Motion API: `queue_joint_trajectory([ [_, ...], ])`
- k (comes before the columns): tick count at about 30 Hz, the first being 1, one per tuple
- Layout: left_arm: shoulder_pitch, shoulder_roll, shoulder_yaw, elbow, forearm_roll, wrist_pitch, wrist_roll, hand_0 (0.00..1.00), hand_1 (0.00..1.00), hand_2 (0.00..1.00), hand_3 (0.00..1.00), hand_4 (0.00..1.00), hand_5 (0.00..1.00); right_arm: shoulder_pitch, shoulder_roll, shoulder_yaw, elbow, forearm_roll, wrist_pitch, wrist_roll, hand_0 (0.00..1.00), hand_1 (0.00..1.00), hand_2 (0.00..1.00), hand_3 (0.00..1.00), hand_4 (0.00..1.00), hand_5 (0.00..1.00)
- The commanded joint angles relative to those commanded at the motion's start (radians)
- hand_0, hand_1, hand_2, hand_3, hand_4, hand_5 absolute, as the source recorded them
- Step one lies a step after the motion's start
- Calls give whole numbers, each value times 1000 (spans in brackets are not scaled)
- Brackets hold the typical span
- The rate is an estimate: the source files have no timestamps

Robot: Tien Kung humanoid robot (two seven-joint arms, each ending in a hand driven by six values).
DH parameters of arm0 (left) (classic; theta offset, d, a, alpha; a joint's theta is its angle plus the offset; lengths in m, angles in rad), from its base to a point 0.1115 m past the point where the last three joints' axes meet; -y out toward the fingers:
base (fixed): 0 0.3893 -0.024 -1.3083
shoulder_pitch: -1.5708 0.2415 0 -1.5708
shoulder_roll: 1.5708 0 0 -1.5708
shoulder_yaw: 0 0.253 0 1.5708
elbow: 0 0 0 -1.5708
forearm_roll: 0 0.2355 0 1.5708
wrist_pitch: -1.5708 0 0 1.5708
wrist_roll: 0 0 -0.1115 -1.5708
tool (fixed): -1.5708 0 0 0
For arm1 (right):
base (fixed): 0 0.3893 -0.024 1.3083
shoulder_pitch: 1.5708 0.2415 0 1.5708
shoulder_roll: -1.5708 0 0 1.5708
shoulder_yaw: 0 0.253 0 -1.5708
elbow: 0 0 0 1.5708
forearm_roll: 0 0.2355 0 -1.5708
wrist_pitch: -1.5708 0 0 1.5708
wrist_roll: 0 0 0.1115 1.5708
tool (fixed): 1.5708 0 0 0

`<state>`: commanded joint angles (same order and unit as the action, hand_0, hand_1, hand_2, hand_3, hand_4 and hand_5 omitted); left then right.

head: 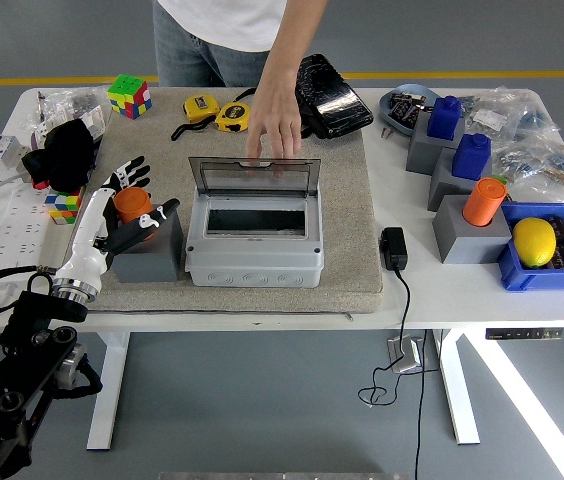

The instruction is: Fetch the battery,place it into the box,close the lid of the box

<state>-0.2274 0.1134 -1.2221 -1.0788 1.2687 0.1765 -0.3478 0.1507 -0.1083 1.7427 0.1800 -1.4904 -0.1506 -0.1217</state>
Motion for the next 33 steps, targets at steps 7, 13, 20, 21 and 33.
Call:
queue_joint_trajectory([
  [7, 0, -1, 6, 5, 4, 9, 0, 757, 864, 837, 844, 998, 385, -1, 1, 2, 0, -2, 0, 0, 850, 836, 798, 816, 998, 998],
  [13, -3, -3, 7, 5, 6, 17, 0, 692, 800, 760, 786, 998, 371, 1, 0, 3, 0, -2, -1, 1, 852, 837, 798, 817, 998, 998],
  [20, 0, -3, 8, 3, 24, 31, 5, 664, 765, 724, 761, 998, 227, 0, 0, 5, 0, -4, -1, 1, 850, 837, 798, 817, 998, 998],
  [21, 0, -3, 8, 3, 27, 33, 6, 664, 765, 724, 761, 998, 227, 0, 0, 6, 0, -5, -1, 1, 850, 837, 798, 817, 998, 998],
  [33, 1, -4, 8, 0, 50, 55, 15, 628, 722, 705, 743, 998, 56, 0, -1, 6, 0, -5, -2, 1, 850, 837, 798, 817, 998, 998],
])
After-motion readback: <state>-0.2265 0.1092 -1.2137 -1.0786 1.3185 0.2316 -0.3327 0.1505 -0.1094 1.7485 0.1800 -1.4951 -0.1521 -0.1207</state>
